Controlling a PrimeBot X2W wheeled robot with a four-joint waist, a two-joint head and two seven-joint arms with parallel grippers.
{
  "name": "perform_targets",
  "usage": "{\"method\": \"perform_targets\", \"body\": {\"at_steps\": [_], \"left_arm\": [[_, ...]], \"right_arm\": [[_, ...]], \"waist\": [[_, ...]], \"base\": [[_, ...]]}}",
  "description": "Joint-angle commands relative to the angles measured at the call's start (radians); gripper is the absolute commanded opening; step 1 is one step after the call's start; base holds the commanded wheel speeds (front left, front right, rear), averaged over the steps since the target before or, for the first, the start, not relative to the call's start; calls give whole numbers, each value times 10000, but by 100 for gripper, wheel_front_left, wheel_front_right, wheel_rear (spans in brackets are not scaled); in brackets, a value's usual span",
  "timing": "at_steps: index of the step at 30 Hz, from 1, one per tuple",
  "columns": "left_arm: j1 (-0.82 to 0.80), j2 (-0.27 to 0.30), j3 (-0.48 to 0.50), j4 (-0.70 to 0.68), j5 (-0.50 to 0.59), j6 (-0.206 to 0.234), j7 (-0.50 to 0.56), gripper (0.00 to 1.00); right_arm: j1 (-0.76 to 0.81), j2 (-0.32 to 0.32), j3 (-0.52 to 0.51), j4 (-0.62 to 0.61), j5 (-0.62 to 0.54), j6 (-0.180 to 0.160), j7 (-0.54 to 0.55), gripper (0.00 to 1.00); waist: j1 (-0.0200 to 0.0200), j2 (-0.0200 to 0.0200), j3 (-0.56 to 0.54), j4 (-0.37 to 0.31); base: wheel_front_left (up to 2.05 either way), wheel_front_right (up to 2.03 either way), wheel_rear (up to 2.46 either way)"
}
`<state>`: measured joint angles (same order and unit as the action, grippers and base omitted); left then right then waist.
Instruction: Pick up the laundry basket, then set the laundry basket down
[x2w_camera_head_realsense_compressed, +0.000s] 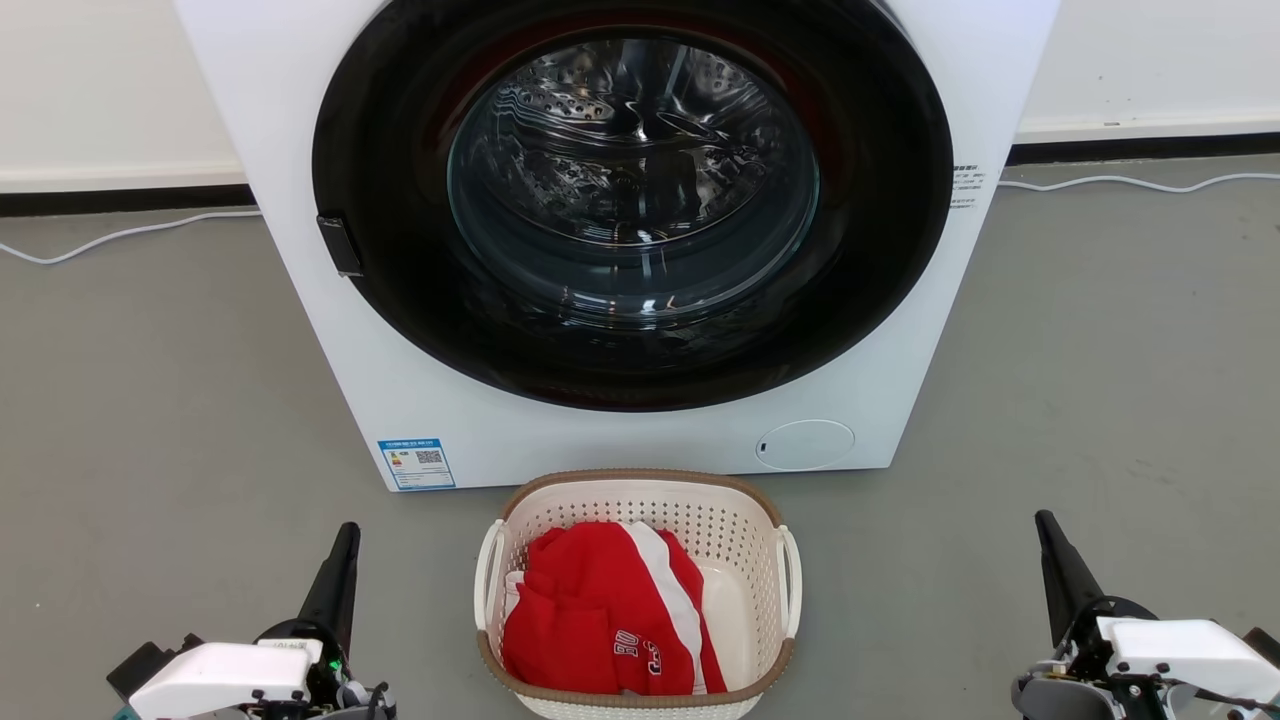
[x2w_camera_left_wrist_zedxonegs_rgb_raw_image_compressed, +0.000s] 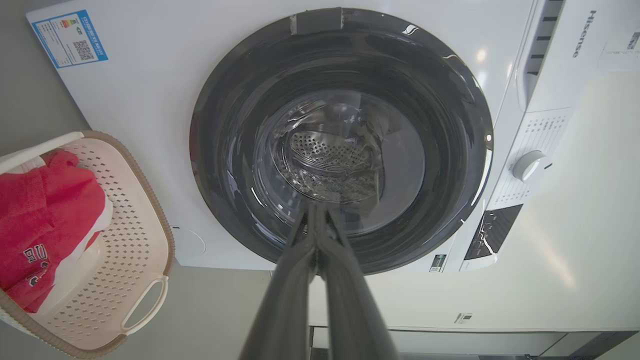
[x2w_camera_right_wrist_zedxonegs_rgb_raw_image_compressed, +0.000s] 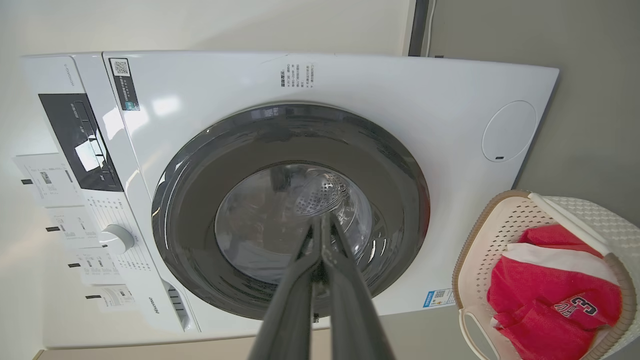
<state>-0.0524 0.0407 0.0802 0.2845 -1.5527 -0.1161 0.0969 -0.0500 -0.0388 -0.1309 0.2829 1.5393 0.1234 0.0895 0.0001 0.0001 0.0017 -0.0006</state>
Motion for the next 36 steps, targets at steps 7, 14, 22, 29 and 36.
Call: {"method": "perform_targets", "body": {"at_steps": [7,14,22,29,36], "left_arm": [[-558,95,339,-390,-556,-146,166,0],[-558,95,338,-390,-557,-146,165,0],[-557,95,338,-390,-557,-146,165,0],[-557,95,337,-391,-558,-146,165,0],[-557,95,337,-391,-558,-146,164,0]], "right_arm": [[-579,-114,171,-382,694,73,238,0],[-579,-114,171,-382,694,73,237,0],[-579,-114,171,-382,694,73,237,0],[-579,-114,171,-382,694,73,237,0],[-579,-114,172,-382,694,73,237,0]], "waist": [[0,-1,14,6],[0,-1,14,6],[0,-1,14,6],[0,-1,14,6],[0,-1,14,6]], "base": [[0,0,0],[0,0,0],[0,0,0],[0,0,0],[0,0,0]]}}
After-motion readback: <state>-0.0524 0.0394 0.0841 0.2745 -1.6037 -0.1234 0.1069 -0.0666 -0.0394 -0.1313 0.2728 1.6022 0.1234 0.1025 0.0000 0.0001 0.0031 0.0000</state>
